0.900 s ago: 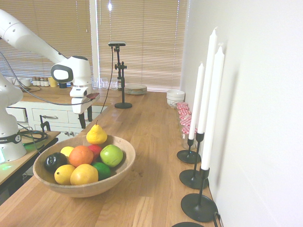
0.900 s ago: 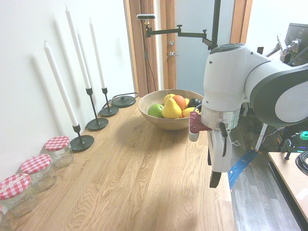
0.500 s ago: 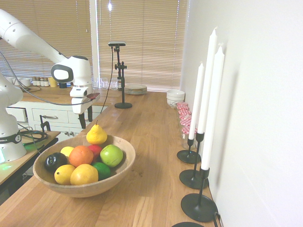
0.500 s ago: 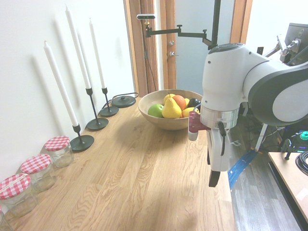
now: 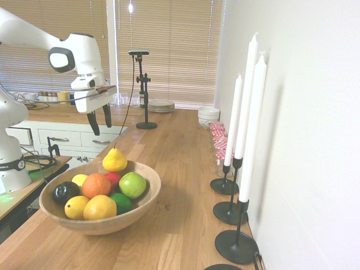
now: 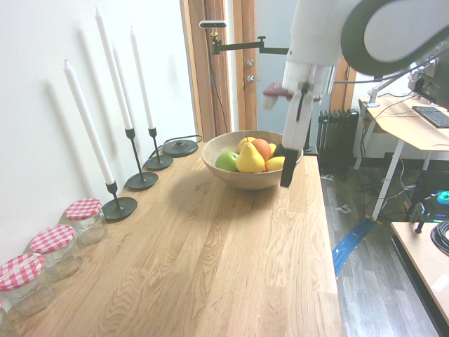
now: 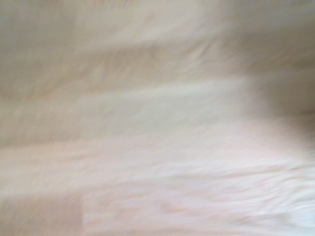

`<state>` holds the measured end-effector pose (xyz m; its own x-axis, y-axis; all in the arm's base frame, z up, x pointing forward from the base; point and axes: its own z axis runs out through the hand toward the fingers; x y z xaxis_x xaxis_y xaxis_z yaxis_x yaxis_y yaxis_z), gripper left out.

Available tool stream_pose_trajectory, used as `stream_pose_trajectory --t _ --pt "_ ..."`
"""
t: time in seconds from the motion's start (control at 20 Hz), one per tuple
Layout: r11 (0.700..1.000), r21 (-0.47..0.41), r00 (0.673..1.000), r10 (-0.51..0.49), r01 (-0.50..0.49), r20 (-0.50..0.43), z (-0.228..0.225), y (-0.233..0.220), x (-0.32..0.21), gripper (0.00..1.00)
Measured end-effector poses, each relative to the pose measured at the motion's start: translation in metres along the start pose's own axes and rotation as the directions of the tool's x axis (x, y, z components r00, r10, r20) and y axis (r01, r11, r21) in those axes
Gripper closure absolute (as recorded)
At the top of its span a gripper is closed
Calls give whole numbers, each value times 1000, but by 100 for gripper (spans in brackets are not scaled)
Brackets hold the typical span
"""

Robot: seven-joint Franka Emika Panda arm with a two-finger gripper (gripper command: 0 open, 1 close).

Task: Take pear out of the basket

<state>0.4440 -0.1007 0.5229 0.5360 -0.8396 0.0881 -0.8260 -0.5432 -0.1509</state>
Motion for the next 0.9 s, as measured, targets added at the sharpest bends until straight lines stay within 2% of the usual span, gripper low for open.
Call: stream_pose_trajectory --t 0.3,0.5,0.65,0.9 --pt "995 21 994 96 -95 -45 -45 30 63 0" --pt "984 -7 983 177 -178 -51 -30 49 118 0" --pt "979 -22 978 204 -205 -39 -16 56 145 0" --pt "981 -42 982 188 -189 -15 3 49 149 0"
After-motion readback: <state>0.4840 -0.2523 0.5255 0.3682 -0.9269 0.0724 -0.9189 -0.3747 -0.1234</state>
